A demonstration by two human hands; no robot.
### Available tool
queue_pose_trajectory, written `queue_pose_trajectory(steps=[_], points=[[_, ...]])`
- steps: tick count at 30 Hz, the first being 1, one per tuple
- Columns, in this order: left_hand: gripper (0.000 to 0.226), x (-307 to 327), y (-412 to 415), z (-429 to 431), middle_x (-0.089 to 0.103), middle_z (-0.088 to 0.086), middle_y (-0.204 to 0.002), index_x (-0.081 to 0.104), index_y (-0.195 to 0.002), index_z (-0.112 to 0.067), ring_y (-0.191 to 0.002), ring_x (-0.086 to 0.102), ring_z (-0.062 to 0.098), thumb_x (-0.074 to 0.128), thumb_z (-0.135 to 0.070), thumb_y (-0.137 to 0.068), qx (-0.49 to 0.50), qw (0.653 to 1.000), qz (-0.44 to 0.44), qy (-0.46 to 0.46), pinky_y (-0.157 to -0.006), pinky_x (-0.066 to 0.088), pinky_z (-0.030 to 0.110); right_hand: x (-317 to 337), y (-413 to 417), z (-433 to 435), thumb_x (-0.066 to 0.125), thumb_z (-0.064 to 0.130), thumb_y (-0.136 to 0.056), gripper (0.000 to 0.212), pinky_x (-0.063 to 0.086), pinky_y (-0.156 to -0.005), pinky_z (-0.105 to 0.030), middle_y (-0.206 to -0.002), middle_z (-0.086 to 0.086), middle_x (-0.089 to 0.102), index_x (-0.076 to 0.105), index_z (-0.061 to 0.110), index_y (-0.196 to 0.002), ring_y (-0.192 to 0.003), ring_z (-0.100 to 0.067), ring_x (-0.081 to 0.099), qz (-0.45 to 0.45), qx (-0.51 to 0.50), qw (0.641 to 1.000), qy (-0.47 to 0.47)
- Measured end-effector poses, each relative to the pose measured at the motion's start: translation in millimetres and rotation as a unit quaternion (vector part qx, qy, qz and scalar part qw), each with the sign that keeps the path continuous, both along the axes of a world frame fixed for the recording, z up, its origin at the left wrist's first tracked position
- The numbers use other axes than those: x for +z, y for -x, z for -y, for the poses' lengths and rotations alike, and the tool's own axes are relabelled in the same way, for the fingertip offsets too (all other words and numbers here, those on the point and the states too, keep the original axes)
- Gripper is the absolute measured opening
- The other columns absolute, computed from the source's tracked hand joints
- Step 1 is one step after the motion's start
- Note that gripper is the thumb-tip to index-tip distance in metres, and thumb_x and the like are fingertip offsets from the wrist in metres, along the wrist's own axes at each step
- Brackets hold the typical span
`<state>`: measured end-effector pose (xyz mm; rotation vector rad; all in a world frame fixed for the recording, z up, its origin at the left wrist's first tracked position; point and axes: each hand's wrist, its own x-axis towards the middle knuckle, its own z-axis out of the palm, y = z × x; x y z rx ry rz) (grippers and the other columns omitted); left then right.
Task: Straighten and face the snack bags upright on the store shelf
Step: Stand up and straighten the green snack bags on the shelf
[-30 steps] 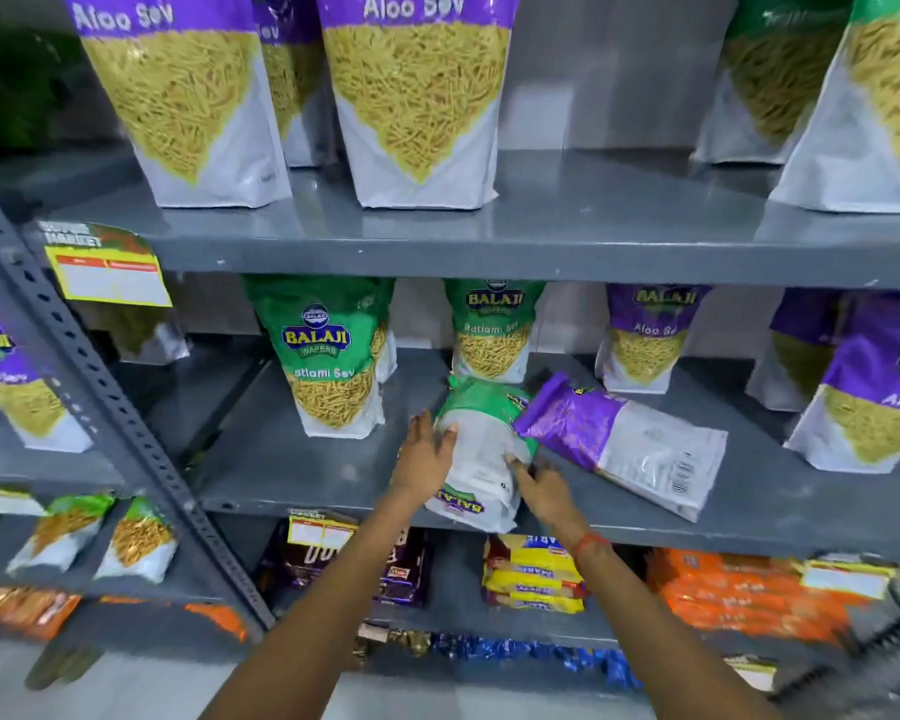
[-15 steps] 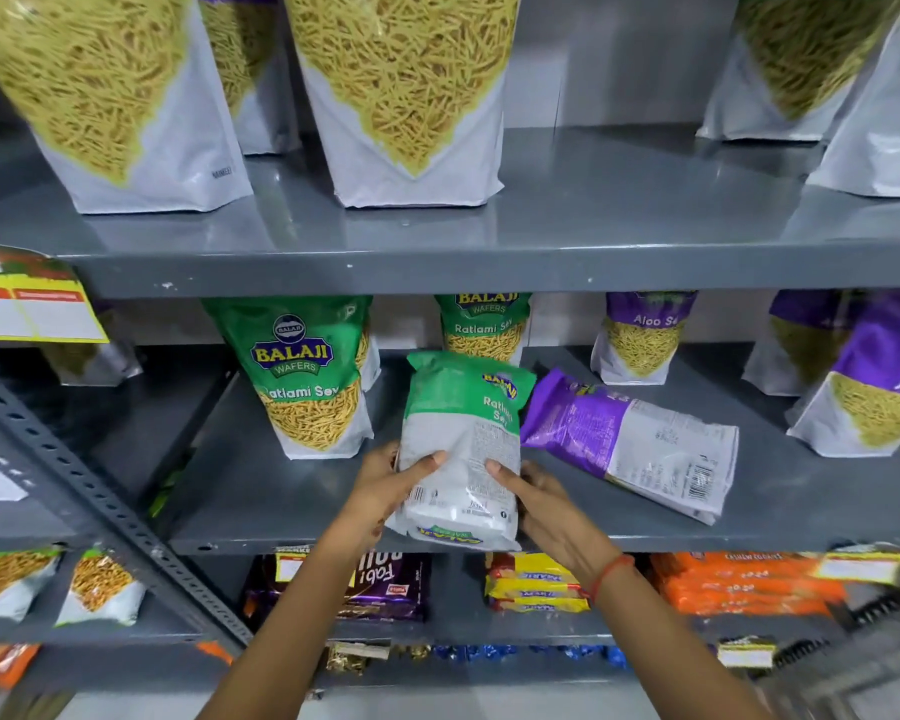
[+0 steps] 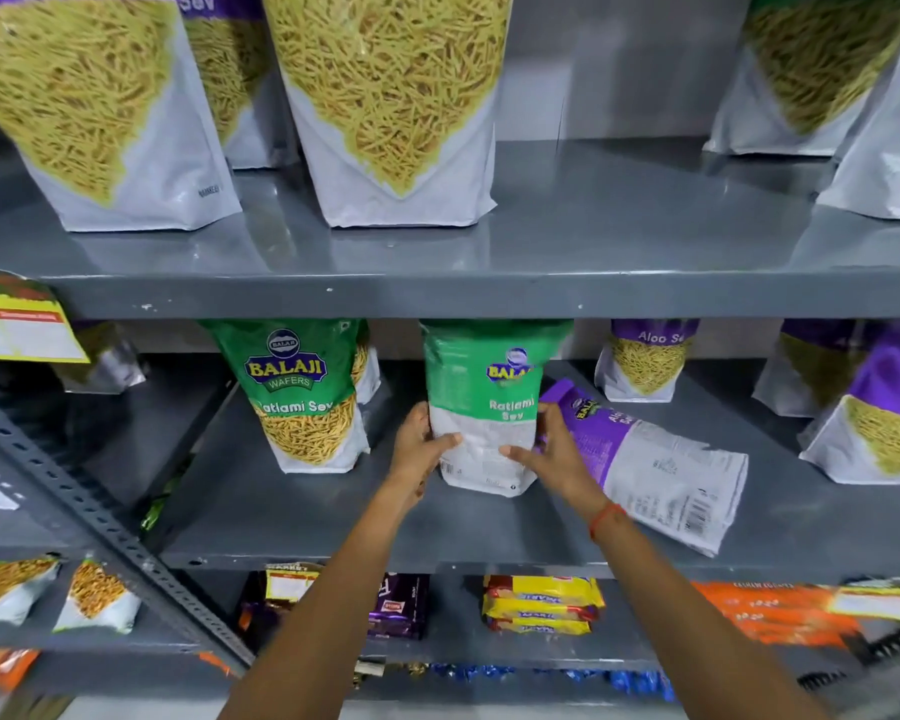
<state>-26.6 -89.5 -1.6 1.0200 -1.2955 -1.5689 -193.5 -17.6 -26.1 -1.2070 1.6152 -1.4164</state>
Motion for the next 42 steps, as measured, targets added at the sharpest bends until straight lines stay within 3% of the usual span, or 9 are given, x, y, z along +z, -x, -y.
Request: queue_pose_trajectory(steps=[4, 9, 13, 18, 22, 28, 32, 38, 42], points=[[0.047, -33, 15, -53, 0.056, 0.019, -0.124, 0.051, -0.123, -0.001, -0.118, 0.052, 0.032, 0.067, 0.002, -0.079, 0.231, 0.954, 0.151, 0.120, -0.101, 0.039, 0.032, -25, -18, -9, 0.077, 0.008, -0.074, 0.047, 0.052, -0.091, -0.048, -0.106, -0.004, 0.058, 0.043, 0.019, -0.104, -0.103, -0.025, 0.060, -0.004, -0.088, 0.996, 0.021], [0.058, -33, 51, -97, 0.049, 0.006, -0.131, 0.045, -0.131, -0.009, -0.121, 0.043, 0.011, 0.071, -0.022, -0.080, 0.135, 0.968, 0.124, 0.172, -0.101, 0.031, 0.014, -27, -34, -18, 0.064, 0.039, -0.074, 0.038, 0.053, -0.088, -0.045, -0.110, -0.016, 0.060, 0.048, 0.020, -0.102, -0.103, -0.032, 0.061, 0.037, -0.120, 0.990, 0.062], [0.072, -28, 52, -81, 0.042, 0.005, -0.140, 0.035, -0.138, -0.014, -0.127, 0.041, 0.012, 0.071, -0.031, -0.079, 0.112, 0.974, 0.130, 0.148, -0.105, 0.036, 0.022, -33, -31, -24, 0.062, -0.005, -0.081, 0.038, 0.049, -0.086, -0.022, -0.110, -0.020, 0.056, 0.050, 0.023, -0.105, -0.103, -0.027, 0.060, -0.035, -0.049, 0.996, 0.064], [0.061, -26, 45, -55, 0.058, 0.011, -0.124, 0.045, -0.127, -0.010, -0.113, 0.057, 0.022, 0.074, -0.023, -0.075, 0.116, 0.970, 0.152, 0.150, -0.097, 0.046, 0.034, -40, -46, -29, 0.054, -0.016, -0.077, 0.040, 0.046, -0.092, -0.031, -0.109, -0.019, 0.058, 0.055, 0.005, -0.112, -0.104, -0.030, 0.057, -0.086, 0.006, 0.995, 0.056], [0.046, -31, 35, -35, 0.068, 0.013, -0.114, 0.054, -0.117, -0.007, -0.104, 0.064, 0.025, 0.073, -0.011, -0.076, 0.103, 0.973, 0.154, 0.140, -0.092, 0.051, 0.040, -31, -30, -31, 0.048, -0.018, -0.079, 0.040, 0.048, -0.091, -0.033, -0.108, -0.015, 0.057, 0.059, 0.009, -0.107, -0.100, -0.029, 0.059, -0.083, -0.078, 0.992, 0.063], [0.024, -23, 2, -5, 0.065, 0.013, -0.110, 0.057, -0.112, -0.005, -0.105, 0.057, 0.021, 0.057, -0.001, -0.088, -0.020, 0.998, 0.054, 0.022, -0.093, 0.044, 0.035, -5, 10, 7, 0.064, -0.012, -0.076, 0.091, 0.038, -0.106, -0.028, -0.147, 0.004, 0.026, 0.014, 0.013, -0.148, -0.131, -0.014, 0.033, 0.033, -0.013, 0.999, -0.015], [0.022, -15, -6, 13, 0.060, 0.015, -0.116, 0.057, -0.113, -0.012, -0.109, 0.053, 0.024, 0.049, -0.005, -0.093, -0.083, 0.995, 0.054, -0.008, -0.104, 0.040, 0.046, 8, 33, 35, 0.061, -0.016, -0.075, 0.099, 0.052, -0.078, -0.010, -0.135, 0.006, 0.042, 0.007, 0.024, -0.148, -0.114, -0.010, 0.052, 0.025, 0.095, 0.990, -0.101], [0.043, -31, 7, -6, 0.054, 0.008, -0.138, 0.046, -0.132, -0.012, -0.121, 0.056, 0.014, 0.056, -0.007, -0.091, 0.042, 0.998, 0.010, 0.035, -0.105, 0.045, 0.031, 7, 27, 37, 0.070, -0.006, -0.071, 0.076, 0.047, -0.100, -0.038, -0.125, -0.007, 0.053, 0.036, 0.020, -0.134, -0.123, -0.028, 0.052, -0.014, 0.070, 0.989, -0.131], [0.056, -42, 9, -10, 0.045, 0.002, -0.147, 0.033, -0.144, -0.021, -0.135, 0.043, 0.017, 0.055, -0.022, -0.092, 0.025, 0.999, 0.025, 0.026, -0.113, 0.036, 0.037, 0, 13, 27, 0.076, 0.006, -0.069, 0.061, 0.042, -0.106, -0.052, -0.128, -0.016, 0.045, 0.047, 0.013, -0.123, -0.121, -0.033, 0.048, -0.051, 0.010, 0.993, -0.107]])
